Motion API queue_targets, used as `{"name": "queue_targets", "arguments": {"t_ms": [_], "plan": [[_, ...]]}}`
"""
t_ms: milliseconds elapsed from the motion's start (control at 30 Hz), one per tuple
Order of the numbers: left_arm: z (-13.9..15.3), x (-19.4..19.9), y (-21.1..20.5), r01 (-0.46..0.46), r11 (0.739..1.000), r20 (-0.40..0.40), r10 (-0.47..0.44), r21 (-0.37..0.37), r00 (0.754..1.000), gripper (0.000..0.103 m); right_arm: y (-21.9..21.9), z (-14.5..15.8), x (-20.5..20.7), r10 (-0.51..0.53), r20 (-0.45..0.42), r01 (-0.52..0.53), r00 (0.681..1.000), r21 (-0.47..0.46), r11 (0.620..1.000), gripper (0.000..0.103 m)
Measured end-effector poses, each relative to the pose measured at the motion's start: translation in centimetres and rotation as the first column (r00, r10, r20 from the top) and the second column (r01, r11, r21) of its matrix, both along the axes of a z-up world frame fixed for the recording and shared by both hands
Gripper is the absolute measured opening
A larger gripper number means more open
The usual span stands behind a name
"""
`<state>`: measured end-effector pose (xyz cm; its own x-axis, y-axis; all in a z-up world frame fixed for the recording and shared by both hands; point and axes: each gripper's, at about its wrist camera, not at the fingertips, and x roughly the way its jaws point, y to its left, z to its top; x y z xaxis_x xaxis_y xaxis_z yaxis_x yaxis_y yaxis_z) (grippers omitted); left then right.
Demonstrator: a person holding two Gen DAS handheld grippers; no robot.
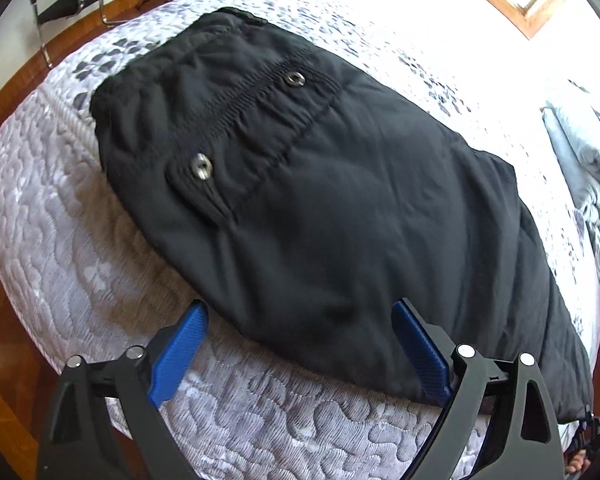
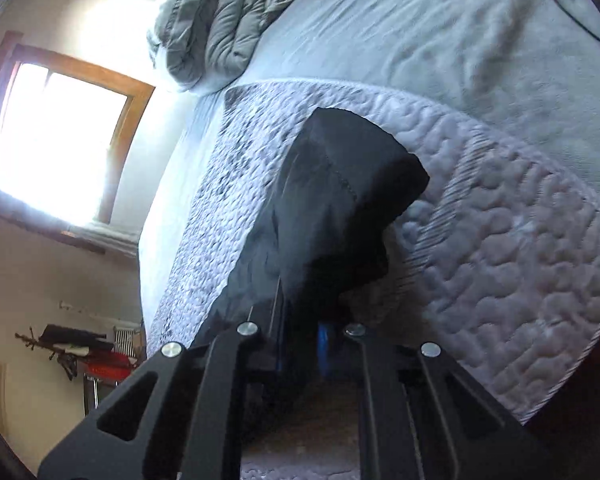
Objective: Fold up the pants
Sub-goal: 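Grasp the leg hems again with the right gripper, then lift the hems with the right gripper and fold them toward the waistband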
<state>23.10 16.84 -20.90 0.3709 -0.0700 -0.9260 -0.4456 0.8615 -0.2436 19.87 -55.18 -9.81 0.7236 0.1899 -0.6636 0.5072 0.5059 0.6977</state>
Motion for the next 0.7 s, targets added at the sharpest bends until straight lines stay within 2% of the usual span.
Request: {"name": "queue_targets", "arguments": {"t_ms": [167, 300, 400, 533, 700], "plan": [[-1.7, 1.0, -1.2, 0.021, 1.0, -0.018, -0.021, -0.014, 1.0, 0.093, -2.6, -2.4, -1.6, -0.092, -0.067, 0.092, 0.993, -0.011, 0.996, 0.01], [-2.4, 1.6, -1.9, 0.039, 0.999, -0.03, -0.038, 0.009, 0.999, 0.095, -2.7, -4.1, -1.9, -0.101, -0.107, 0.1, 0.989, -0.011, 0.995, 0.011], [-2.7, 1.9, -2.2, 0.041, 0.999, -0.031, -0.04, 0.015, 0.999, 0.096, -2.5, -4.2, -1.9, -0.103, -0.114, 0.101, 0.988, -0.022, 0.995, 0.011], [-1.7, 1.9, -3.4, 0.057, 0.998, -0.029, -0.056, 0.04, 0.998, 0.095, -2.3, -4.1, -1.4, -0.105, -0.132, 0.101, 0.986, -0.037, 0.994, 0.011], [-0.6, 2.2, -2.6, 0.057, 0.997, -0.031, -0.056, 0.045, 0.998, 0.095, -2.4, -4.5, -1.6, -0.11, -0.139, 0.107, 0.984, -0.029, 0.994, 0.011]]}}
